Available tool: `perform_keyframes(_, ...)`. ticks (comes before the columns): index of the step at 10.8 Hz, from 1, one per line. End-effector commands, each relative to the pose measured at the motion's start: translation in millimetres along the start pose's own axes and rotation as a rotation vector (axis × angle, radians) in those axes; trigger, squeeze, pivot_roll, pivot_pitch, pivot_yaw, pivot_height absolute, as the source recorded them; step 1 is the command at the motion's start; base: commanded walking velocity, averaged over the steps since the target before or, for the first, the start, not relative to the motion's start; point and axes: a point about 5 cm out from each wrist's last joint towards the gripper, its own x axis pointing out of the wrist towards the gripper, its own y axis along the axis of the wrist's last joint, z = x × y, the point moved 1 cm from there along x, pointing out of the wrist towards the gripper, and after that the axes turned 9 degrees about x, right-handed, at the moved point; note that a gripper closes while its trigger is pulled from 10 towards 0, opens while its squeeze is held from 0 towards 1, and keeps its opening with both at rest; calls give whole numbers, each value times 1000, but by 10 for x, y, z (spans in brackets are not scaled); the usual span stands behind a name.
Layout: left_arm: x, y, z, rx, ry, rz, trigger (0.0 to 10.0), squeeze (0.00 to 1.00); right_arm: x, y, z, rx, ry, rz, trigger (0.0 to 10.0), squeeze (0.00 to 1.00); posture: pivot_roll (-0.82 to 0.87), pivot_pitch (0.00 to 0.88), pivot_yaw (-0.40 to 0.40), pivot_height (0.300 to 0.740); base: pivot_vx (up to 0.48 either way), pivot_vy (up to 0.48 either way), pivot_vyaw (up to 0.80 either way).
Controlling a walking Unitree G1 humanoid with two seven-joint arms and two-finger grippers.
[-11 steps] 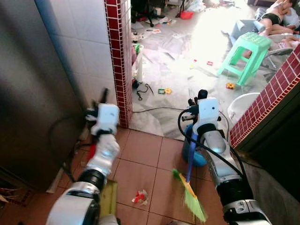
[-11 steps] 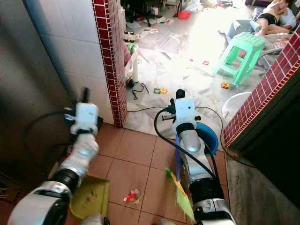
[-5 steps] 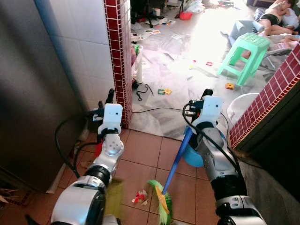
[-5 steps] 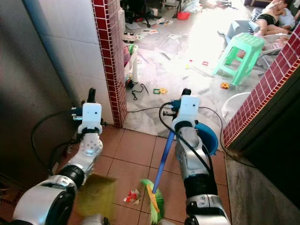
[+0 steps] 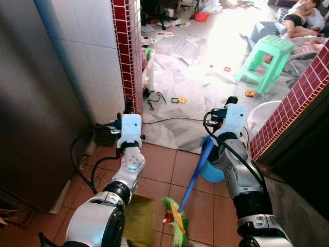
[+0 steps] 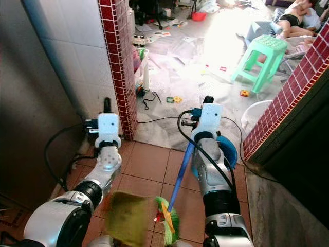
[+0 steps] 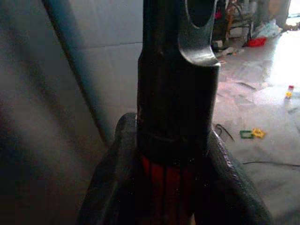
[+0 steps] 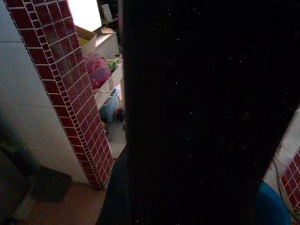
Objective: Sweep floor
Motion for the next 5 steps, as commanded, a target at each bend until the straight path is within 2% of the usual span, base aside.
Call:
perform_keyframes(1, 0, 33, 32, 35, -16, 22, 10000, 0, 17, 67, 2, 1, -9, 17, 10000, 0, -141, 0, -28, 740, 0, 0, 0)
perform_keyframes(3, -15, 11, 52, 39, -23, 8, 10000, 0, 13, 43, 33, -7, -31, 3, 10000, 0, -143, 0, -24, 740, 0, 0, 0)
perform_keyframes(4, -33, -21, 74, 28, -32, -20, 10000, 0, 23, 25, 35, 64, -61, -14, 10000, 0, -143, 0, -22, 740, 0, 0, 0)
perform_keyframes(5, -40, -34, 76, 16, -31, -31, 10000, 0, 44, 37, 12, 176, -88, -19, 10000, 0, -144, 0, -21, 740, 0, 0, 0)
